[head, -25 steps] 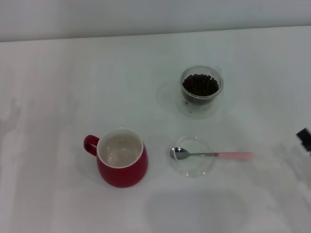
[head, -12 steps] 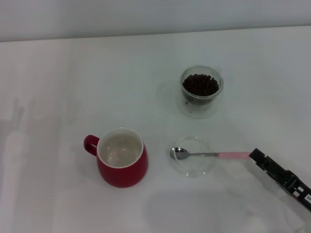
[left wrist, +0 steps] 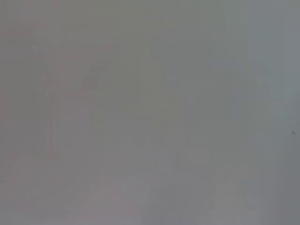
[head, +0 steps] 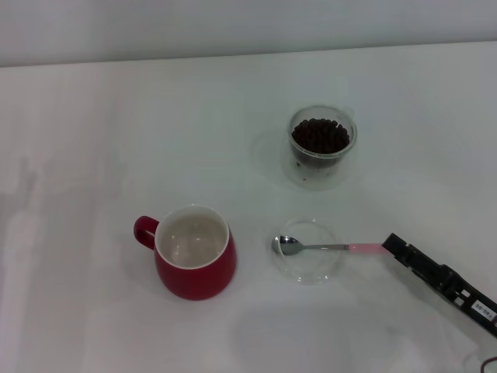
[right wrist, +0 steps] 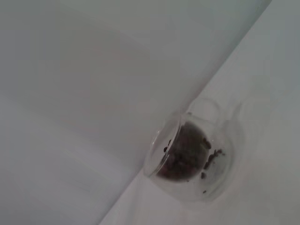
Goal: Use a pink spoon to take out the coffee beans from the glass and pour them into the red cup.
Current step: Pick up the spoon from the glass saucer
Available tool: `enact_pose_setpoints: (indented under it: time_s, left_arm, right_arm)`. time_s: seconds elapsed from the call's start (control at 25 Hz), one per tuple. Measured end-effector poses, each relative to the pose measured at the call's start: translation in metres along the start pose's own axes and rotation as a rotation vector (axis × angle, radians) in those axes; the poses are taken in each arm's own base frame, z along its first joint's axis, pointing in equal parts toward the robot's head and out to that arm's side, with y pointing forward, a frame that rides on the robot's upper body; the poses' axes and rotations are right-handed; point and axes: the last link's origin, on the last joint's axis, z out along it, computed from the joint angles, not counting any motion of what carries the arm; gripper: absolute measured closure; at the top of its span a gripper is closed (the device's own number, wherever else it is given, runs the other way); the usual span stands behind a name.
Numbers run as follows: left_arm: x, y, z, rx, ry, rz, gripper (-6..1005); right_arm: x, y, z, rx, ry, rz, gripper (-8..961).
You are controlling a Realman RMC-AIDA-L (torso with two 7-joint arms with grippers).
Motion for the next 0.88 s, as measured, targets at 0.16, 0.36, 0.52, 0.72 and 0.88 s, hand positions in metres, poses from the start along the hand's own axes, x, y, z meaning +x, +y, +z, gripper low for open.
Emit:
enact_pose_setpoints:
  time_s: [0.16, 0.36, 0.52, 0.72, 0.88]
  left_arm:
    - [0.000, 0.001, 0.001, -0.005, 0.002, 0.002, 105]
    - [0.001, 0.001, 0.001, -0.007, 0.003, 0.006, 105]
    - [0.001, 0.000, 0.000, -0.005, 0.002, 0.008, 105]
    - [0.001, -0.001, 0.000, -0.004, 0.004, 0.009, 106]
    - [0.001, -0.001, 0.000, -0.004, 0.006, 0.009, 106]
  right_arm:
    - [-0.001, 0.002, 0.007, -0.015, 0.027, -0.008, 124]
    - [-0.001, 0.001, 0.012, -0.009, 0.033, -0.009, 123]
    - [0.000, 0.002, 0.015, -0.015, 0.044, -0.014, 123]
    - [0.000, 0.004, 0.022, -0.030, 0.078, -0.030, 162]
    - [-0.001, 0.005, 0.026, -0.030, 0.089, -0.039, 225]
